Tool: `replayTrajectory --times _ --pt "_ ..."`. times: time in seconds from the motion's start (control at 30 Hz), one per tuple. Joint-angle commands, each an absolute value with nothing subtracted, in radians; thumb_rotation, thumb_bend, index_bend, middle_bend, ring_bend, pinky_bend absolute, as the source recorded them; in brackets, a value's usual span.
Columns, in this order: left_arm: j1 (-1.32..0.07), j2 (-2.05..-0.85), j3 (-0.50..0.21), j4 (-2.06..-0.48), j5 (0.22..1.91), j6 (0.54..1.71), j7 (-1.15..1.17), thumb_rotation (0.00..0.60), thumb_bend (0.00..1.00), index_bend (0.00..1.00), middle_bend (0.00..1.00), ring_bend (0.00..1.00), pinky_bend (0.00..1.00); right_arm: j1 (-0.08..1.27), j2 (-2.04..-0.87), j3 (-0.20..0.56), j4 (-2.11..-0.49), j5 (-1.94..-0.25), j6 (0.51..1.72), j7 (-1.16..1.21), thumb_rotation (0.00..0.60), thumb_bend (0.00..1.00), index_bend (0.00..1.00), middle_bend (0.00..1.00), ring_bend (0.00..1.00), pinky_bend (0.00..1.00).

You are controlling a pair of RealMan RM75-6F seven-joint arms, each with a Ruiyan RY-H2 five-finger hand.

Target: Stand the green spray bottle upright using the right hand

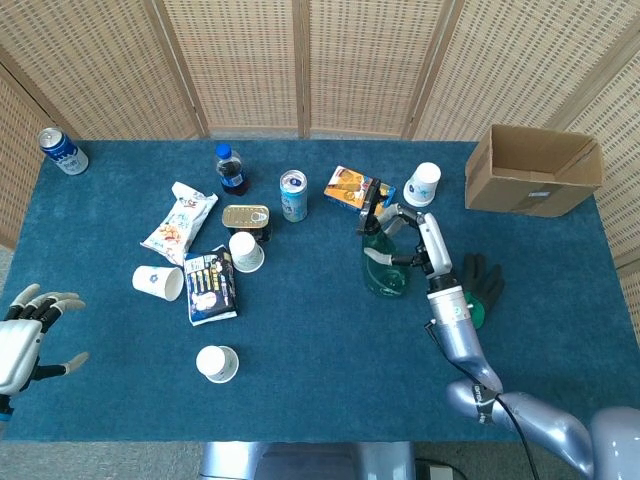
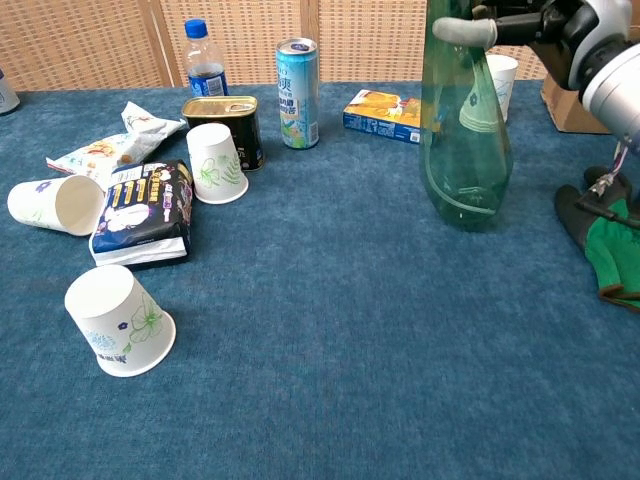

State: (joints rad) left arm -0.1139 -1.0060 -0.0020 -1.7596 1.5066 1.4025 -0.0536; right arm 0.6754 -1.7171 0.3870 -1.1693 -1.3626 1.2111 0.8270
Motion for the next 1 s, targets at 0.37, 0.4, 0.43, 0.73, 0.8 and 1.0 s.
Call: replayTrajectory --times 0.37,0.4,0.43,0.73,0.8,1.0 --pt "-0.111 -0.996 0.001 -1.777 1.515 1.411 -0.043 0.598 0.18 0.28 0.27 0.21 0.02 0.652 -1.764 0.341 -1.051 -1.403 1.283 0.882 0.6 0.14 0.58 0.52 0.4 0.52" --pt "-0.112 -0.997 0.001 -1.777 1.516 1.41 -0.043 0.597 0.18 0.28 0.27 0.21 0.02 0.649 -1.76 0.338 -1.053 -1.404 1.283 0.883 0.6 0.14 0.58 0.52 0.39 0.51" --pt "-0.113 -0.998 0.001 -1.778 1.517 1.409 -0.042 0.598 0.18 0.28 0.27 0.21 0.02 0.645 -1.755 0.334 -1.056 -1.405 1.282 0.883 0.6 0.13 0.58 0.52 0.39 0.51" --pt "-0.115 -1.002 -0.001 -1.78 1.523 1.412 -0.039 0.597 0.18 0.28 0.27 0.21 0.01 0.64 -1.72 0.315 -1.084 -1.416 1.265 0.877 0.6 0.13 0.53 0.47 0.36 0.48" --pt "-0.114 -1.002 0.0 -1.78 1.523 1.414 -0.038 0.597 0.18 0.28 0.27 0.21 0.01 0.64 -1.713 0.313 -1.091 -1.419 1.264 0.875 0.6 0.12 0.52 0.46 0.35 0.47" --pt "-0.114 -1.005 0.001 -1.778 1.524 1.412 -0.04 0.595 0.18 0.28 0.27 0.21 0.01 0.65 -1.692 0.315 -1.109 -1.42 1.246 0.868 0.6 0.11 0.51 0.45 0.34 0.46"
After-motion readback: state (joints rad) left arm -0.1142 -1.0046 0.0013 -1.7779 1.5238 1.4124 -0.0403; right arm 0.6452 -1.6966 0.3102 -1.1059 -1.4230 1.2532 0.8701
